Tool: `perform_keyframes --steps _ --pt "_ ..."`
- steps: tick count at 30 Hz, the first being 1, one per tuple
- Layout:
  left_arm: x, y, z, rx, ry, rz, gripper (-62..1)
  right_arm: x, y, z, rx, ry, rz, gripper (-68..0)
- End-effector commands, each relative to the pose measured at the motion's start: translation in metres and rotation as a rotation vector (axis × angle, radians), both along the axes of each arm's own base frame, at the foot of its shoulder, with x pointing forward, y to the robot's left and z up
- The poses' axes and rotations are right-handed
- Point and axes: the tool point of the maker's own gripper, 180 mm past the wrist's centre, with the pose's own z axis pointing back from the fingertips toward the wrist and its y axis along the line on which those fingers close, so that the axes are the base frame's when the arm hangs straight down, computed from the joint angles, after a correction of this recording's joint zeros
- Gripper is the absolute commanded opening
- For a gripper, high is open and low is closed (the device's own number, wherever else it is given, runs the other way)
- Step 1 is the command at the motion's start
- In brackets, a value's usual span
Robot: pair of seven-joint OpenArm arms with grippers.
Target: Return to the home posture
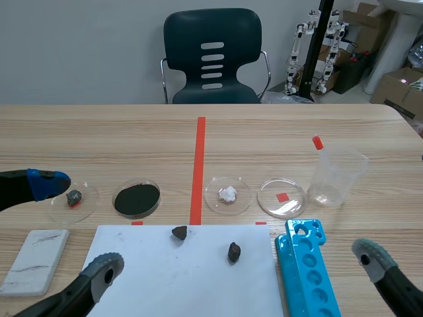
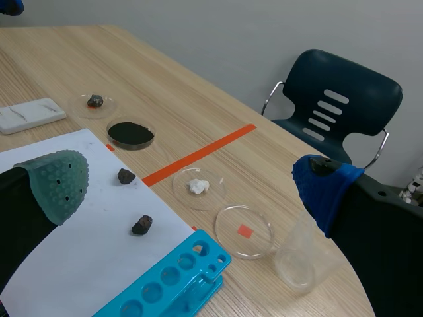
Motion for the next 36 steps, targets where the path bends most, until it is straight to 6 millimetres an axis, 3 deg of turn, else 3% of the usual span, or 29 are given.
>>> perform_keyframes --steps 1,36 --pt "-0.0003 -0.0003 0.0048 -0.024 -0.006 0.007 1.1 0.0002 0.0019 0.0056 0.028 -0.014 0.0 -2.0" --pt "-0.0003 -0.0003 0.0048 -0.024 -0.006 0.007 1.0 -0.0023 0.0047 0.0019 -0.003 -0.014 0.021 -2.0"
